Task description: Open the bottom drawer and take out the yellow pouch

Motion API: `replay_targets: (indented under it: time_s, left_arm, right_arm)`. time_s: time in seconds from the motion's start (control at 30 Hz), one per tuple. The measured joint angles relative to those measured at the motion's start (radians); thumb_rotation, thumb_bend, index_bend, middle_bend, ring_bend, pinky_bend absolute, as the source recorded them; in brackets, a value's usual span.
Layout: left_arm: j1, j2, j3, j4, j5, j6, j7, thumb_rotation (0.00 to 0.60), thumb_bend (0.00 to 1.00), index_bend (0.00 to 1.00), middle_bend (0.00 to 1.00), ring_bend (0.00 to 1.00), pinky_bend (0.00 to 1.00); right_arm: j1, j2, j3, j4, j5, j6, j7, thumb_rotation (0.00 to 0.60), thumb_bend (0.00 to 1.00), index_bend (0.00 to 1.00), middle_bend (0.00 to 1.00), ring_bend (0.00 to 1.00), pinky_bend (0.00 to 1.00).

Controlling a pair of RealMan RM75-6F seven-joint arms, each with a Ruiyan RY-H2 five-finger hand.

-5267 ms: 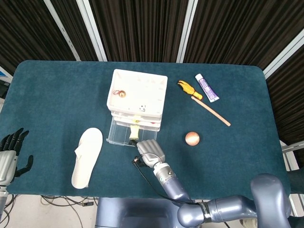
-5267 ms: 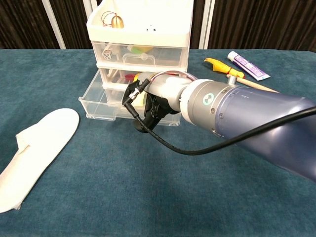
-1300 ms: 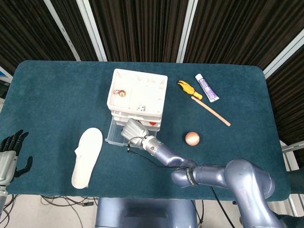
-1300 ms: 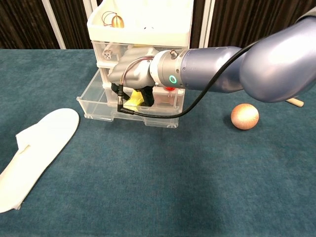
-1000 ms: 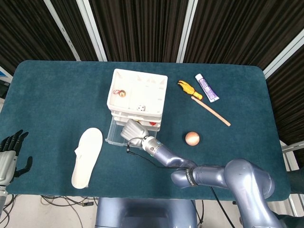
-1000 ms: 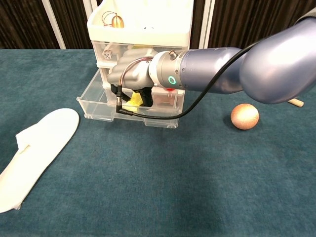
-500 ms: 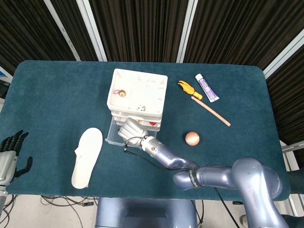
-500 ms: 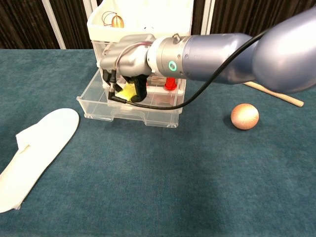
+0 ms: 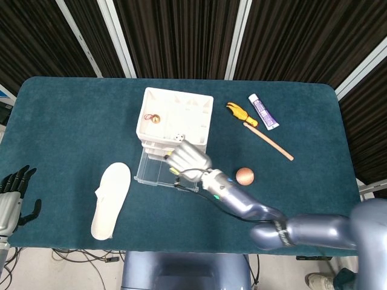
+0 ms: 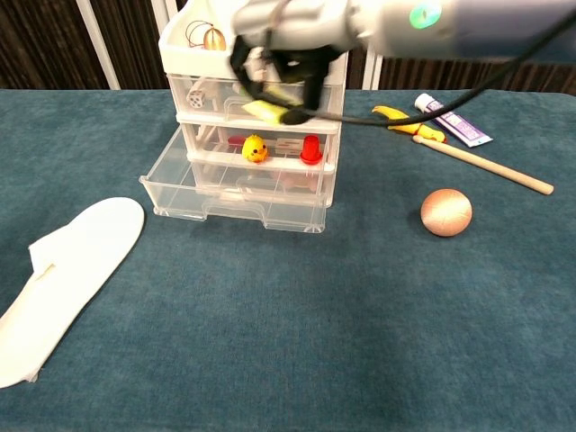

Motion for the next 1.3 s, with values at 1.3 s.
replay_targets:
  time_s: [1.3]
  left_arm:
    - [-0.002,0.003,0.002,-0.002,0.0,-0.005,0.002,0.6,0.47,0.06,0.0,0.0,0.0]
  right_arm:
    - [-0.123,-0.16,-0.162,0.249,0.14,-0.115,-0.03,0.6,0.26,0.24,1.0,1.0,1.0]
